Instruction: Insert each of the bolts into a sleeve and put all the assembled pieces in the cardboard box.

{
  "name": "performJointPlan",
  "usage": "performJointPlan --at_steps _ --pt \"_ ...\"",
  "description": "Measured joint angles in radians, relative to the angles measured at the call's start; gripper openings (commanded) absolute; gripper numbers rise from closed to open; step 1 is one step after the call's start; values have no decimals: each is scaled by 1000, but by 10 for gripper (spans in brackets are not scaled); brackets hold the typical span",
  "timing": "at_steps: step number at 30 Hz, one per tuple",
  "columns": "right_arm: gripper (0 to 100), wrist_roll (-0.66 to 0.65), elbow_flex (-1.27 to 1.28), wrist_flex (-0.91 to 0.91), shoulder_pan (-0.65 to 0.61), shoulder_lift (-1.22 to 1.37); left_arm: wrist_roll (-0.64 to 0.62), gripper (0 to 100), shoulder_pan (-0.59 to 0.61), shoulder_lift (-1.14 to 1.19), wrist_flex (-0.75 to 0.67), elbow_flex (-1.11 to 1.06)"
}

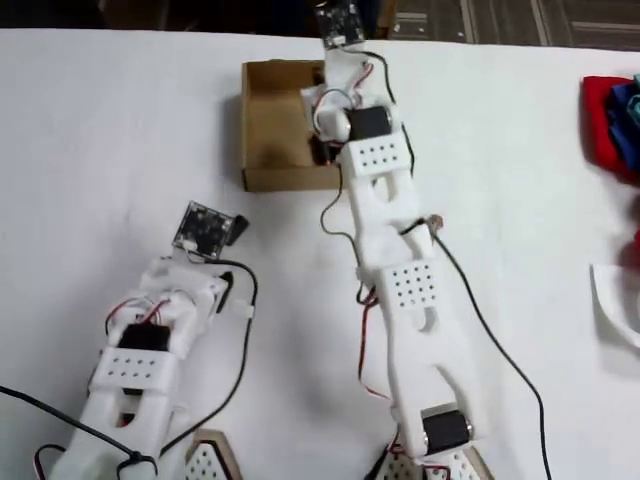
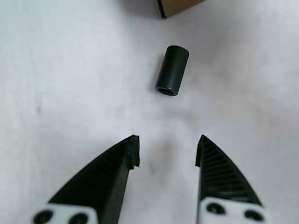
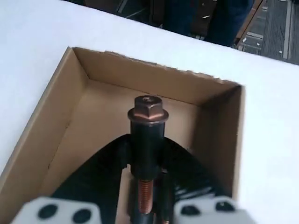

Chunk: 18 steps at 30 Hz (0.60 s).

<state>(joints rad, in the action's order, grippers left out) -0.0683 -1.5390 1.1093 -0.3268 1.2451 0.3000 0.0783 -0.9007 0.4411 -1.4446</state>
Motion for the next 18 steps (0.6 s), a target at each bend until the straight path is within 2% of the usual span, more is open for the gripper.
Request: performJointPlan --at_steps 12,18 --pt "19 5 -17 9 -46 69 0 211 0 0 0 0" --pt "19 143 -9 9 -48 71 0 211 0 0 0 0"
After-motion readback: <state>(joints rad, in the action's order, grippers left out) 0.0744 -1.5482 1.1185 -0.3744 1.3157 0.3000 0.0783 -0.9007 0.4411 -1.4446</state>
